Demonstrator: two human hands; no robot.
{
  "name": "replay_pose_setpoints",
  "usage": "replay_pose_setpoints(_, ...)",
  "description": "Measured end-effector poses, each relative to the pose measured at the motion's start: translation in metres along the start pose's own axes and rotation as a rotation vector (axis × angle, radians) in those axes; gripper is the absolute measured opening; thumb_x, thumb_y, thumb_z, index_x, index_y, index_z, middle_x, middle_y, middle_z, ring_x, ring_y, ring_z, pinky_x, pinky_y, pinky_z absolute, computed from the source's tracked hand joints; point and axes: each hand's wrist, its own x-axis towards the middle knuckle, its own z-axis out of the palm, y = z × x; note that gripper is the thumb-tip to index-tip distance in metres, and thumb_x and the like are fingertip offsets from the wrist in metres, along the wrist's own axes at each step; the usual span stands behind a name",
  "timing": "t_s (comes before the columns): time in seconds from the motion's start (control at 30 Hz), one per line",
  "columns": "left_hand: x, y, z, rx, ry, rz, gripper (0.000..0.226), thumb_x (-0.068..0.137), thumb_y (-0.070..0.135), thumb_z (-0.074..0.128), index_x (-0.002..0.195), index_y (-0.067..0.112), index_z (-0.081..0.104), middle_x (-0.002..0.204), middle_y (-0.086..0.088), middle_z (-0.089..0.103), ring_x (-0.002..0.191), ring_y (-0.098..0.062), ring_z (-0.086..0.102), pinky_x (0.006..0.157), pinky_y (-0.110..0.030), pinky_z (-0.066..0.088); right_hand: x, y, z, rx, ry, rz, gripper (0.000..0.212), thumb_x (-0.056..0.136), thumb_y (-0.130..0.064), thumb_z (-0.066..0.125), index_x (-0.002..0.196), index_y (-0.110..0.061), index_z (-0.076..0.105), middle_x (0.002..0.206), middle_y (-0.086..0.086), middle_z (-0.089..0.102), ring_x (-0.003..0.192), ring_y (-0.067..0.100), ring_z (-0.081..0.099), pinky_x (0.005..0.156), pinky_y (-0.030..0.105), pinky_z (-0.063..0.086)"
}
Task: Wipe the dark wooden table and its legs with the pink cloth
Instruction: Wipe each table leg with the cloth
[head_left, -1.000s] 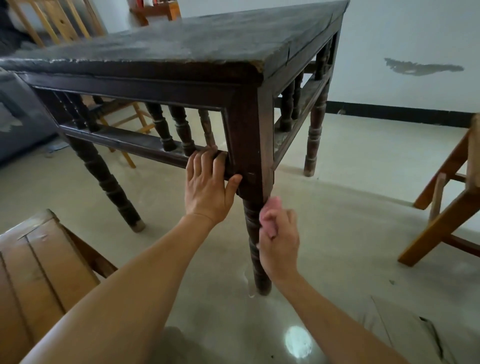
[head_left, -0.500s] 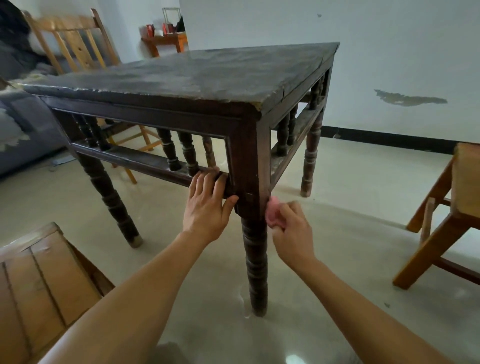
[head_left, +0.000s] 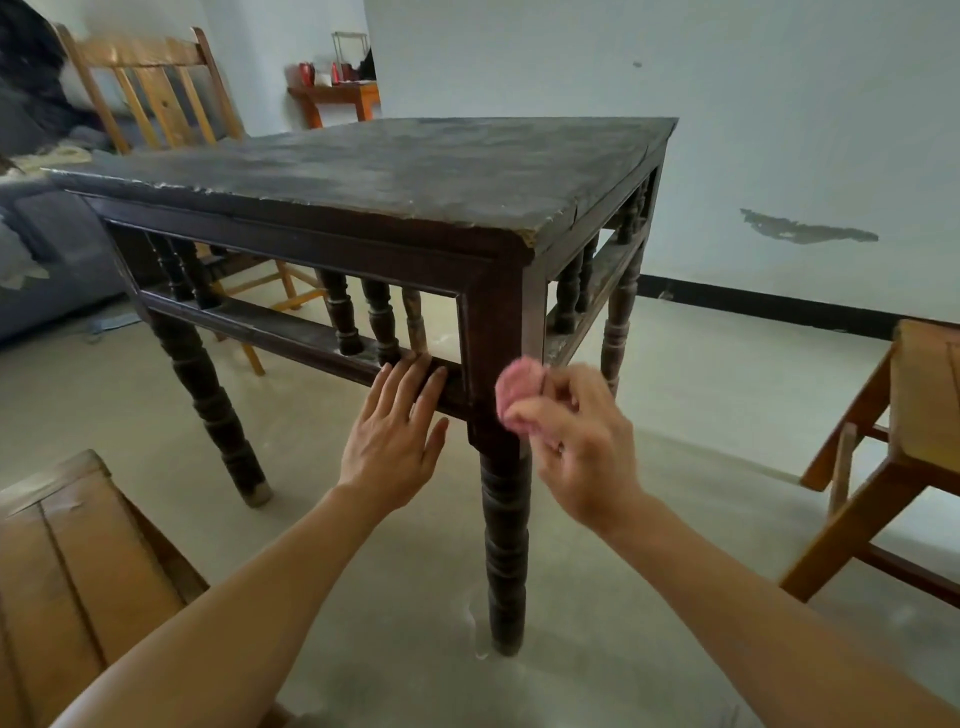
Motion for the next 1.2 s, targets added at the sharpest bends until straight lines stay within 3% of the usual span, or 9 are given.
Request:
replay_pose_setpoints(0.1,0.0,0.004,0.005,-0.008,0.007,-0.03,0.061,0.094,0.037,0.045,0.146,0.01,0.026,0.15,-0.018,0.035,0.144,-0.033,0.023,0.119,-0.048,0.016,-0.038,0.015,0.002,-0.095,-0.297,0.043,0.008,0.082,-0.016,0.069,0.085,-0.022,0.073,0.086,-0.002,0.049,0.078,0.015,0.049,0.053,0.026,0.046)
replay_pose_setpoints(0.2,-0.003,0.017,0.0,-0.001,-0.112,-0.091,0.077,0.09,0.035,0.056,0.15,0.008,0.016,0.157,-0.019,0.019,0.148,-0.031,0.002,0.121,-0.044,-0.002,-0.052,0.029,-0.003,-0.193,-0.697,0.417,0.013,0.092,-0.029,0.061,0.096,-0.035,0.072,0.089,-0.012,0.043,0.088,0.012,0.052,0.063,0.019,0.037)
replay_pose_setpoints(0.33,-0.001,0.021,-0.033,0.052,-0.412,-0.082,0.083,0.096,0.033,0.041,0.145,0.013,-0.023,0.155,-0.014,-0.026,0.14,-0.03,-0.032,0.112,-0.043,-0.021,-0.016,0.028,-0.038,-0.207,-0.859,0.674,0.024,0.091,-0.025,0.052,0.089,-0.04,0.07,0.093,-0.008,0.05,0.085,0.011,0.052,0.065,0.021,0.039)
replay_pose_setpoints(0.43,0.009,0.015,-0.062,0.064,-0.646,-0.049,0.082,0.097,0.025,0.038,0.142,0.014,-0.029,0.153,-0.012,-0.032,0.138,-0.03,-0.034,0.112,-0.044,-0.02,0.033,0.014,-0.058,-0.202,-0.934,0.744,0.036,0.087,-0.022,0.047,0.062,-0.047,0.053,0.09,-0.009,0.046,0.084,0.013,0.053,0.066,0.022,0.042)
replay_pose_setpoints(0.5,0.025,0.012,-0.082,0.055,-0.776,-0.042,0.084,0.096,0.022,0.043,0.145,0.015,-0.025,0.154,-0.012,-0.03,0.14,-0.031,-0.03,0.111,-0.044,-0.018,0.067,0.003,-0.07,-0.194,-0.96,0.772,0.033,0.087,-0.022,0.045,0.066,-0.045,0.056,0.09,-0.01,0.043,0.084,0.014,0.053,0.068,0.023,0.044)
replay_pose_setpoints(0.63,0.064,0.015,-0.131,0.023,-1.043,-0.016,0.078,0.096,0.021,0.046,0.153,0.015,-0.007,0.16,-0.014,-0.014,0.147,-0.032,-0.01,0.119,-0.047,0.0,0.125,-0.013,-0.094,-0.194,-1.014,0.776,0.024,0.093,-0.025,0.044,0.097,-0.032,0.067,0.099,-0.006,0.043,0.082,0.013,0.05,0.071,0.024,0.045)
replay_pose_setpoints(0.83,0.086,0.017,-0.219,-0.259,-1.168,-0.068,0.049,0.097,0.029,0.045,0.143,0.017,0.037,0.143,-0.011,0.043,0.131,-0.03,0.041,0.109,-0.043,0.031,0.185,-0.023,-0.131,-0.229,-1.123,0.841,0.029,0.092,-0.032,0.053,0.12,-0.025,0.059,0.105,-0.003,0.045,0.082,0.012,0.049,0.058,0.016,0.032)
replay_pose_setpoints(1.03,0.122,-0.01,-0.308,-0.331,-1.143,-0.239,0.032,0.098,0.029,0.042,0.127,0.017,0.049,0.123,-0.007,0.055,0.112,-0.026,0.053,0.095,-0.038,0.042,0.264,-0.037,-0.156,-0.133,-1.093,0.913,0.013,0.088,-0.035,0.059,0.097,-0.026,0.058,0.095,-0.003,0.063,0.082,0.014,0.056,0.071,0.029,0.044)
replay_pose_setpoints(1.2,0.168,-0.026,-0.345,-0.337,-1.03,-0.288,0.034,0.098,0.031,0.042,0.13,0.02,0.047,0.118,-0.003,0.058,0.104,-0.022,0.059,0.089,-0.035,0.049,0.333,-0.034,-0.145,-0.159,-1.086,0.916,0.02,0.092,-0.038,0.054,0.087,-0.019,0.058,0.08,-0.001,0.061,0.068,0.013,0.054,0.056,0.027,0.036)
